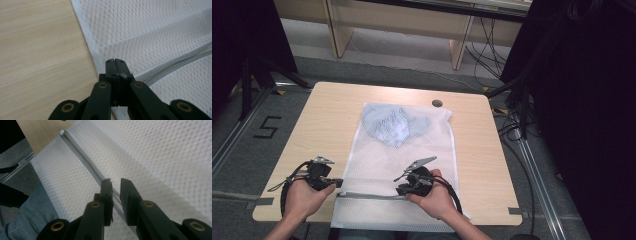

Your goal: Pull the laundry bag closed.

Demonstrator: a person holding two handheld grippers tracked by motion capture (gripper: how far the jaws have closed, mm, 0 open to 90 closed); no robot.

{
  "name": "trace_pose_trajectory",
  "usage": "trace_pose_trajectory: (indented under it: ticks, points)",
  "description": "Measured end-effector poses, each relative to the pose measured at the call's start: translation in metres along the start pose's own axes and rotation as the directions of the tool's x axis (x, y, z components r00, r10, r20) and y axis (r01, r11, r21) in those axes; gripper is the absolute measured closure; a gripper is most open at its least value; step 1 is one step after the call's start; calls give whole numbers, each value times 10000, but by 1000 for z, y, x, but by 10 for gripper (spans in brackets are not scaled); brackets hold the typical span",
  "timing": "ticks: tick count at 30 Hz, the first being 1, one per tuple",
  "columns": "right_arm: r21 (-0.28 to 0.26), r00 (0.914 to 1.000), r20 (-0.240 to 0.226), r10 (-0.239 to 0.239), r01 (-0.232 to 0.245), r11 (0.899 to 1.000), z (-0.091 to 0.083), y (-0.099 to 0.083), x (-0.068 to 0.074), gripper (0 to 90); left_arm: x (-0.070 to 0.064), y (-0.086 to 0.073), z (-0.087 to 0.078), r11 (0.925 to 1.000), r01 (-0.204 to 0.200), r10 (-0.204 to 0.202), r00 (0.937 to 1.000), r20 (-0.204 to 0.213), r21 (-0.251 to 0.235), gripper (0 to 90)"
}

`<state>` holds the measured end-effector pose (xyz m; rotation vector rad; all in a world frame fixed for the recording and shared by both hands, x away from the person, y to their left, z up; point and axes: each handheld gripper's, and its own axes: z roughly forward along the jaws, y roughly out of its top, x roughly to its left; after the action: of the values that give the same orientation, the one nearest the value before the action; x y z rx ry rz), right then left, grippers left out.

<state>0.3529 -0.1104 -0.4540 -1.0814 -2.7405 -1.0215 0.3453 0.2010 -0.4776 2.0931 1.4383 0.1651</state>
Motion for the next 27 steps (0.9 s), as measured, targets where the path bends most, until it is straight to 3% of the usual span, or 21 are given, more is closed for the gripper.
trace_pose_trajectory:
  ticks: [2, 3, 10, 12, 14, 16, 19, 21, 22, 23, 25, 27]
  points:
    - [-23, 9999, -52, -155, 155, 9999, 4, 4, 3, 809, 0, -1, 2, 9999, 128, -127, 9999, -90, 63, 897]
    - [-14, 9998, -76, -195, 194, 9998, 6, 6, 5, 809, 1, -1, 1, 9997, -79, 81, 9999, -97, 217, 897]
    - [101, 9984, -355, -439, 443, 9990, 24, 20, 23, 798, 0, -2, 1, 9981, -200, 216, 9994, -270, 591, 898]
    - [102, 9963, -437, -736, 742, 9972, 30, 24, 25, 797, 1, -3, 3, 9970, -205, 221, 9995, -209, 748, 898]
    - [244, 9977, -465, -485, 496, 9985, 34, 27, 31, 797, 1, -3, 4, 9962, -161, 182, 9996, -235, 857, 898]
    - [245, 9970, -534, -555, 569, 9981, 38, 30, 34, 793, -1, -5, 5, 9969, -82, 107, 9994, -314, 786, 898]
    - [251, 9960, -661, -601, 619, 9978, 44, 34, 38, 792, 0, -4, 5, 9944, -296, 342, 9984, -447, 1016, 898]
    - [270, 9963, -656, -555, 574, 9980, 46, 35, 40, 791, 0, -4, 6, 9946, -260, 305, 9986, -435, 1008, 897]
    - [268, 9952, -707, -679, 700, 9972, 50, 36, 42, 790, -2, -6, 7, 9963, 150, -116, 9991, -406, 847, 898]
    - [275, 9949, -729, -694, 716, 9971, 51, 37, 43, 789, -2, -5, 7, 9939, 160, -123, 9993, -350, 1087, 898]
    - [383, 9957, -776, -501, 532, 9978, 53, 37, 46, 789, -3, -6, 8, 9953, 189, -153, 9991, -386, 948, 898]
    - [276, 9933, -840, -790, 815, 9963, 57, 38, 45, 787, -3, -5, 8, 9919, 178, -117, 9987, -489, 1258, 896]
